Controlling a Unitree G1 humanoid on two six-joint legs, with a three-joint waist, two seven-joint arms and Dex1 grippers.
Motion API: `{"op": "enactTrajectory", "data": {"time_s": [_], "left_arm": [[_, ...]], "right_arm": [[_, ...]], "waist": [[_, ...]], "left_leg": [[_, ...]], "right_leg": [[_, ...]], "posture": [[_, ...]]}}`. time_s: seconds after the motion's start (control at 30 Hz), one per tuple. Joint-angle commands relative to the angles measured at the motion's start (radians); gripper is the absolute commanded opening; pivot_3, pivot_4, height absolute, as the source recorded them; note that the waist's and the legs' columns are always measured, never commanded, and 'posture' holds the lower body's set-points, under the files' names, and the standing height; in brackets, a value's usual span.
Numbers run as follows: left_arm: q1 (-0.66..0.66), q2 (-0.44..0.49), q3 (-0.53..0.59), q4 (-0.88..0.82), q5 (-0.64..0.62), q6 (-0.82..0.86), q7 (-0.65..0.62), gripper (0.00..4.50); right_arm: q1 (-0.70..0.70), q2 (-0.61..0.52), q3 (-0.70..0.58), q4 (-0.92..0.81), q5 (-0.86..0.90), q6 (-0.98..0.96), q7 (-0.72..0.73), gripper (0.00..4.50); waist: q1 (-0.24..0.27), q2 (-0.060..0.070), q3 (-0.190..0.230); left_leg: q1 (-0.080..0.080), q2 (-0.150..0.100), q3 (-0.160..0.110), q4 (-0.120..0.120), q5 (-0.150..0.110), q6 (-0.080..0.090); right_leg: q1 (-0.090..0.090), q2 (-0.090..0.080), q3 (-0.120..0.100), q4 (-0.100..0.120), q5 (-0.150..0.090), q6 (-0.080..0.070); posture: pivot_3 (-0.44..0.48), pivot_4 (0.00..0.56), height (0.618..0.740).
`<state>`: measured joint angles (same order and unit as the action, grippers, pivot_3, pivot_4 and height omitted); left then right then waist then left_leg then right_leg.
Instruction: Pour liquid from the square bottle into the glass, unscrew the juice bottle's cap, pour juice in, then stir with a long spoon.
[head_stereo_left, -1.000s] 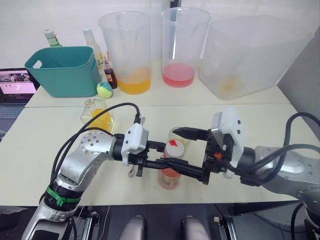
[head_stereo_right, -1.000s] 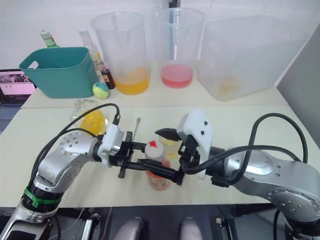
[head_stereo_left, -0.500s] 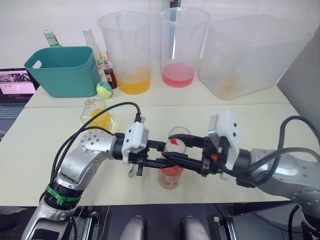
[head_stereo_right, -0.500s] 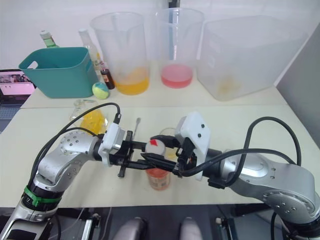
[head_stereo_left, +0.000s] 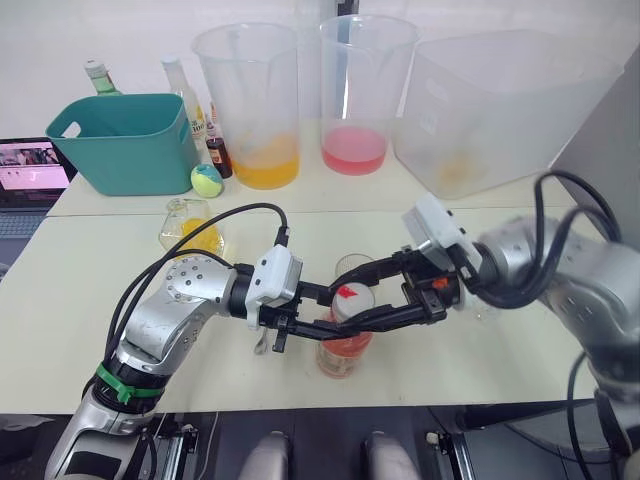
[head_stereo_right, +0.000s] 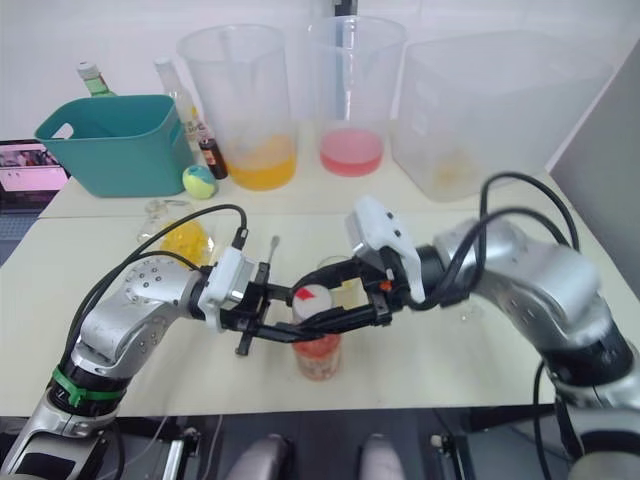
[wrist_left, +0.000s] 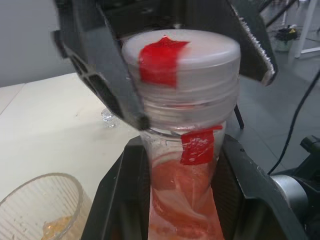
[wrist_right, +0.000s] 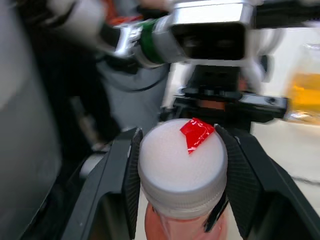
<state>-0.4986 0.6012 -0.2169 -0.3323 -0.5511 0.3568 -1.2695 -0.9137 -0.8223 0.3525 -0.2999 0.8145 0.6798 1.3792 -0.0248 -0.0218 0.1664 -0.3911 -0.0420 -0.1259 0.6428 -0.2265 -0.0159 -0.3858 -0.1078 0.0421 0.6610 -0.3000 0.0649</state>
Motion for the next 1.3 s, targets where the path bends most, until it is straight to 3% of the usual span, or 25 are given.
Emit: {"op": "enactTrajectory", "data": {"time_s": [0.03, 0.17, 0.3, 0.37, 0.53, 0.77, 0.9, 1.03, 1.13, 1.3], "left_arm": [[0.011, 0.019, -0.004, 0.033, 0.026, 0.016, 0.001, 1.2], [0.019, 0.032, 0.001, 0.021, 0.021, 0.019, -0.001, 1.2], [0.024, 0.035, 0.004, 0.009, 0.014, 0.027, 0.004, 1.2], [0.027, 0.037, 0.007, 0.007, 0.013, 0.028, 0.007, 1.2], [0.032, 0.043, 0.011, -0.006, 0.01, 0.035, 0.011, 1.2], [0.038, 0.043, 0.008, -0.02, 0.005, 0.043, 0.016, 1.2], [0.046, 0.04, 0.01, -0.028, 0.003, 0.047, 0.026, 1.2], [0.048, 0.036, 0.008, -0.019, 0.019, 0.029, 0.038, 1.2], [0.04, 0.031, 0.004, -0.009, 0.014, 0.033, 0.037, 1.2], [0.023, 0.018, -0.007, 0.018, 0.021, 0.018, 0.026, 1.2]], "right_arm": [[-0.084, 0.037, 0.151, 0.084, -0.08, -0.092, 0.227, 1.75], [-0.19, 0.063, 0.202, 0.211, -0.091, -0.149, 0.235, 1.75], [-0.188, 0.064, 0.162, 0.213, -0.08, -0.162, 0.235, 1.75], [-0.178, 0.069, 0.105, 0.175, -0.061, -0.131, 0.235, 2.81], [-0.164, 0.078, -0.022, 0.118, -0.027, -0.067, 0.161, 4.49], [-0.116, 0.028, -0.235, 0.007, 0.081, 0.094, 0.01, 4.49], [0.036, 0.021, -0.366, -0.186, 0.194, 0.221, -0.257, 4.49], [0.216, 0.078, -0.49, -0.4, 0.423, 0.281, -0.688, 4.49], [0.308, 0.054, -0.515, -0.481, 0.482, 0.289, -0.854, 4.49], [0.427, 0.001, -0.484, -0.568, 0.509, 0.282, -0.978, 4.49]], "waist": [[0.001, 0.0, 0.0], [0.001, 0.0, 0.0], [0.004, 0.0, 0.0], [0.003, 0.0, 0.0], [0.003, 0.0, 0.0], [0.006, 0.0, 0.0], [0.01, 0.0, 0.0], [0.009, 0.0, 0.0], [0.011, 0.0, 0.0], [0.009, 0.0, 0.0]], "left_leg": [[0.0, 0.0, 0.0, 0.0, 0.0, 0.001], [-0.001, 0.0, -0.001, 0.0, -0.002, 0.001], [0.0, 0.0, -0.001, 0.0, -0.002, 0.001], [0.0, 0.0, -0.001, 0.0, -0.002, 0.001], [0.0, 0.0, -0.001, 0.0, -0.002, 0.001], [0.0, 0.0, 0.0, 0.0, -0.002, 0.001], [0.0, 0.001, -0.001, 0.0, -0.002, 0.001], [-0.001, 0.0, 0.0, 0.0, -0.002, 0.001], [-0.001, 0.0, 0.0, 0.0, -0.002, 0.001], [-0.001, 0.0, 0.001, 0.0, -0.002, 0.001]], "right_leg": [[0.0, 0.0, 0.0, 0.0, 0.0, 0.0], [-0.001, -0.001, 0.0, 0.0, 0.0, 0.0], [-0.001, -0.001, 0.0, 0.001, 0.0, 0.0], [-0.002, -0.001, 0.0, 0.002, 0.0, 0.0], [-0.003, 0.0, 0.0, 0.003, 0.0, -0.001], [-0.003, 0.0, 0.0, 0.002, 0.001, -0.001], [-0.003, 0.0, 0.0, 0.002, 0.001, -0.001], [-0.003, -0.001, 0.002, 0.002, 0.001, -0.001], [-0.003, -0.001, 0.002, 0.002, 0.001, -0.001], [-0.002, -0.001, 0.001, 0.002, 0.001, -0.001]], "posture": [[0.0, 0.15, 0.738], [0.0, 0.15, 0.738], [0.0, 0.15, 0.738], [0.0, 0.15, 0.738], [0.0, 0.15, 0.738], [0.0, 0.15, 0.738], [0.0, 0.15, 0.738], [0.0, 0.15, 0.738], [0.0, 0.15, 0.738], [0.0, 0.15, 0.738]]}}
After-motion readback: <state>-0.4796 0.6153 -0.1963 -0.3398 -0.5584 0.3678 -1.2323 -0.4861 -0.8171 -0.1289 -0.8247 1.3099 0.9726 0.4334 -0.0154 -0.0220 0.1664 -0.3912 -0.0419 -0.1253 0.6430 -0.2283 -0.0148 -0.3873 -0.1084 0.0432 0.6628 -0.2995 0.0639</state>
